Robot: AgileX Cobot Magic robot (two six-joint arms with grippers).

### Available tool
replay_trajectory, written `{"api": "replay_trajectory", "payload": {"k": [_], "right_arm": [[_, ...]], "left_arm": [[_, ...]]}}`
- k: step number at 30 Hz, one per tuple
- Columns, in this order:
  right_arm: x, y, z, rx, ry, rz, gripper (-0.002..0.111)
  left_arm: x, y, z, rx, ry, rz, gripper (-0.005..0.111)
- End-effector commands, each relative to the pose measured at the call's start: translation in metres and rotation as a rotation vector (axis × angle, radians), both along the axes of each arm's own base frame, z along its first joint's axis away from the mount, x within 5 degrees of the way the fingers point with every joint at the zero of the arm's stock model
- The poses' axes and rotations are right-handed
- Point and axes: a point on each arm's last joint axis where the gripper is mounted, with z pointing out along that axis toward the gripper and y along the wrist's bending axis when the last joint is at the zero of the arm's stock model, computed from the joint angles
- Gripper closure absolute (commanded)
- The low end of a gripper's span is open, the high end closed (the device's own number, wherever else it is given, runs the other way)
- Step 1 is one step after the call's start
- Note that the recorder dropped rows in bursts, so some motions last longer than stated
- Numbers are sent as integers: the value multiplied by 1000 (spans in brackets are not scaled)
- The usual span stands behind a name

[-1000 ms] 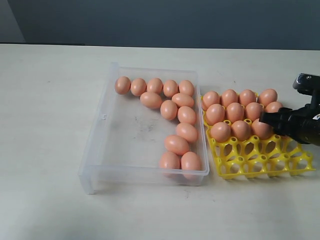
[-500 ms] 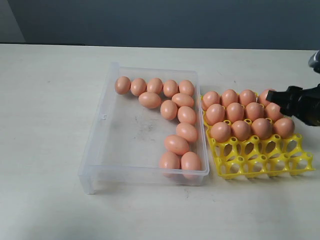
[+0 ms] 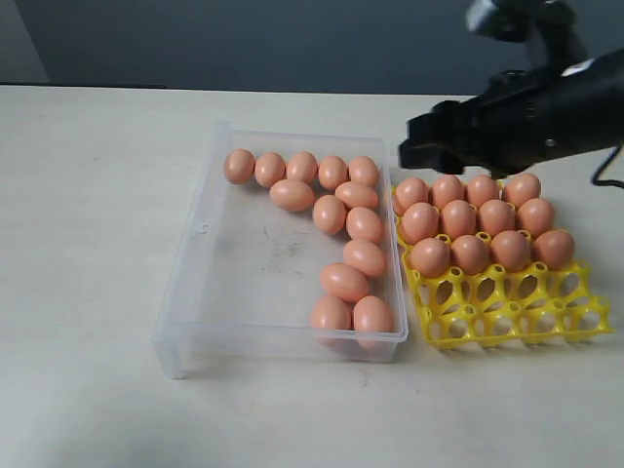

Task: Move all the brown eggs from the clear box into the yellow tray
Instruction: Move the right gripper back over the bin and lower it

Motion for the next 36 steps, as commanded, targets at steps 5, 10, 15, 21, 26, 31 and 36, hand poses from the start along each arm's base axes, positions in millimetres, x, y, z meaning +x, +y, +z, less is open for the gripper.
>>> {"api": "replay_trajectory", "payload": {"k": [5,10,15,21,26,31,36], "right_arm": [[31,55,-45,-175,71,277,55],[44,74,-64,-214,162,395,55],[43,90,-74,-318,203,532,55],[32,103,-101,-415,265,638,68],[35,106,-113,-424,273,618,67],[37,105,-136,-469,318,638,60],[40,108,-138,-447,293,608,60]], "left_arm": [[0,0,-1,-2,-6,-3,95],[0,0,-1,-2,-6,-3,95],[0,0,-1,-2,-6,-3,95],[0,0,-1,-2,-6,-3,95],[0,0,-1,-2,-6,-3,95],[0,0,-1,-2,-6,-3,95],[0,0,-1,-2,-6,-3,95]]}}
